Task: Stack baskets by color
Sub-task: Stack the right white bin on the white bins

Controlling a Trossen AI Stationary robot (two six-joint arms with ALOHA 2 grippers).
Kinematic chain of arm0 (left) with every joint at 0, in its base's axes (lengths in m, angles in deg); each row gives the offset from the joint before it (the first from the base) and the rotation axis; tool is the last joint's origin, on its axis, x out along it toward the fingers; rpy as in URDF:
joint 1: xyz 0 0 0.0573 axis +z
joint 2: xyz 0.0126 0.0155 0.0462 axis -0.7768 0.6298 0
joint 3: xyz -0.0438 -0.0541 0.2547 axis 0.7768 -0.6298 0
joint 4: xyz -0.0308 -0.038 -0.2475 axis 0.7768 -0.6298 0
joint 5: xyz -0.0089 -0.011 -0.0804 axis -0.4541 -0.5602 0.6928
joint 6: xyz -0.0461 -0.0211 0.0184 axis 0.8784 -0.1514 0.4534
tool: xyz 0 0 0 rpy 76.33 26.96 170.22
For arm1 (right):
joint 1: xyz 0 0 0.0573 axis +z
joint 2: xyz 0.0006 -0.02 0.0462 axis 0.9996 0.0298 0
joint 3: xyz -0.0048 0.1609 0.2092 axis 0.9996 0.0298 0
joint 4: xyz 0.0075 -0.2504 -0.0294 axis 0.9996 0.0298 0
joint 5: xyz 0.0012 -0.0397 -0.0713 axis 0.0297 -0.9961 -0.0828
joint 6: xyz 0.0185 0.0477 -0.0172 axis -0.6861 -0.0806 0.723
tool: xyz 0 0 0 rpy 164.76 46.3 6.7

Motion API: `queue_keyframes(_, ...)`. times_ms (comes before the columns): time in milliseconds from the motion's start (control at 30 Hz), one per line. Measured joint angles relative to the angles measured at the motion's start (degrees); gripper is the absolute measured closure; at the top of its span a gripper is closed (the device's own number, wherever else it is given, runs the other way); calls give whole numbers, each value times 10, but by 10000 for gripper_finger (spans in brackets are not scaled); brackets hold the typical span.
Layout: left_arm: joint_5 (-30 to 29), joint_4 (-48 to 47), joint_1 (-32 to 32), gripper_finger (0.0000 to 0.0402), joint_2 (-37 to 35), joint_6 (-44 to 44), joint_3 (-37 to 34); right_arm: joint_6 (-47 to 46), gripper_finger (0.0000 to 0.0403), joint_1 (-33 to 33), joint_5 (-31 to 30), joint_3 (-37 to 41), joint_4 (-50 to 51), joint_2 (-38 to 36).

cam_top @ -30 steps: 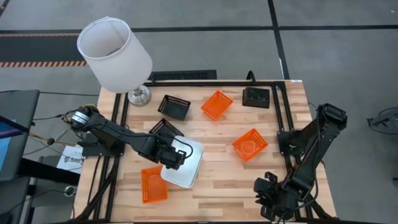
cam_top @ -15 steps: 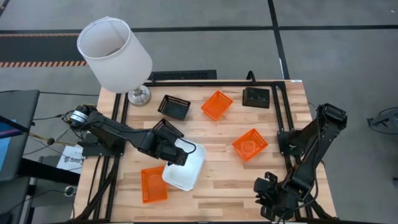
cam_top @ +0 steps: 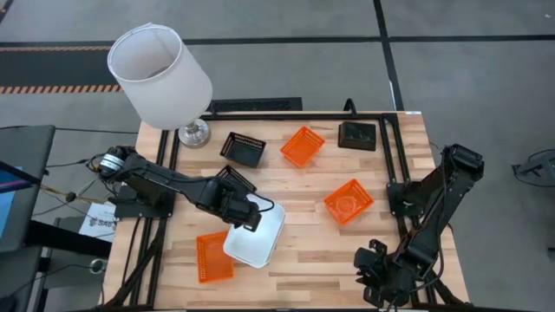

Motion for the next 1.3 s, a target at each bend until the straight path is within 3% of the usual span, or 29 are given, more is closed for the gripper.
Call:
queue_keyframes(467,52,16,26,401,3,-39,0,0,282,0,0,0,-2,0)
queue_keyframes(1300,70,1,51,401,3,-70,-1,0,282,0,0,0,-2,0)
